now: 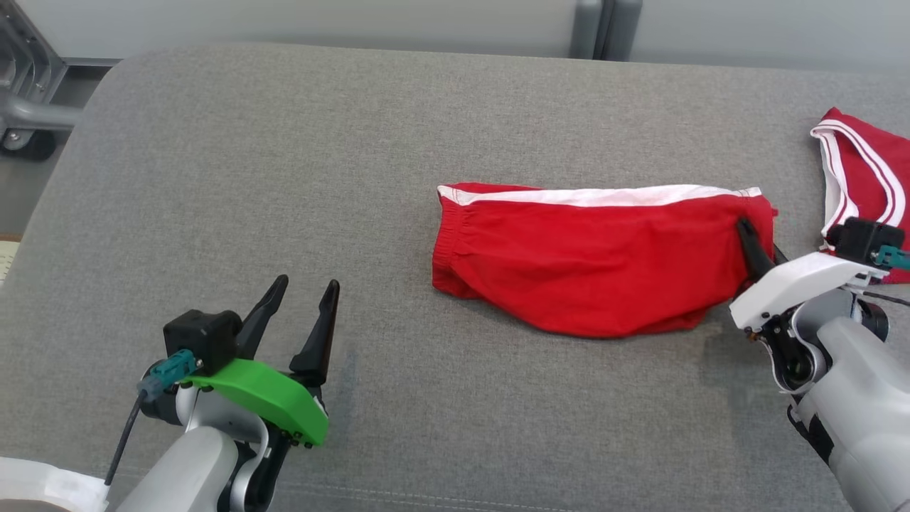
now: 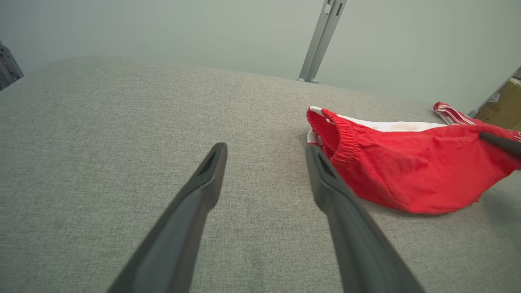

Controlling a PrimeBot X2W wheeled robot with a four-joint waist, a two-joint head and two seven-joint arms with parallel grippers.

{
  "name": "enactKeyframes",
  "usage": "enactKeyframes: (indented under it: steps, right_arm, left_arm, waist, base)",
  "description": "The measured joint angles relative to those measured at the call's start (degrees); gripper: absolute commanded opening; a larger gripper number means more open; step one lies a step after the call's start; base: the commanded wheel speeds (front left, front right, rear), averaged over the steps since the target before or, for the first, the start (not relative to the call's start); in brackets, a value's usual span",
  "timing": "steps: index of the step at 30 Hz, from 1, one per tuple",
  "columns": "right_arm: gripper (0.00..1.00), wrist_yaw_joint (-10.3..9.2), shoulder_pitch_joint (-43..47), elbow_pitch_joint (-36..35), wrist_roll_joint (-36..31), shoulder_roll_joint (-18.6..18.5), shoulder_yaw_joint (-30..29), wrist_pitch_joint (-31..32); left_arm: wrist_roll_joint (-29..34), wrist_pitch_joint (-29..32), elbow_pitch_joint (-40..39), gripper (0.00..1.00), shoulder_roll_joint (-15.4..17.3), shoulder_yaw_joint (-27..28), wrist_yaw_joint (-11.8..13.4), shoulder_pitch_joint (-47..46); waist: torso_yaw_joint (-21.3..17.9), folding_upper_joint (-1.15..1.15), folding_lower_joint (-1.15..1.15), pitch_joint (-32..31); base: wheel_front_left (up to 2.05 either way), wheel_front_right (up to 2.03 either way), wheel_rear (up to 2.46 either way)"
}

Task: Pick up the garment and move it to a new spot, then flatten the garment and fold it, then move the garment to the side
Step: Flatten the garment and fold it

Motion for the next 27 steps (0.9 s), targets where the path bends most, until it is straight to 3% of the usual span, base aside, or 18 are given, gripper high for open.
enactKeyframes:
  steps: [17, 27]
  right_arm:
    - [0.00, 0.98, -3.67, -7.87, -5.32, 4.67, 5.61, -0.57]
    - [0.00, 0.92, -3.93, -6.08, -6.23, 6.65, 8.17, 0.67]
  left_arm:
    - [0.00, 0.34, 0.04, 1.00, -1.27, -0.35, 0.43, 0.85]
    - [0.00, 0.34, -0.01, 1.00, -1.55, -0.36, 0.43, 1.19]
  waist:
    - [5.09, 0.00, 0.00, -1.27]
    - [9.20, 0.00, 0.00, -1.33]
  base:
    - [0.00, 0.00, 0.00]
    - [0.00, 0.00, 0.00]
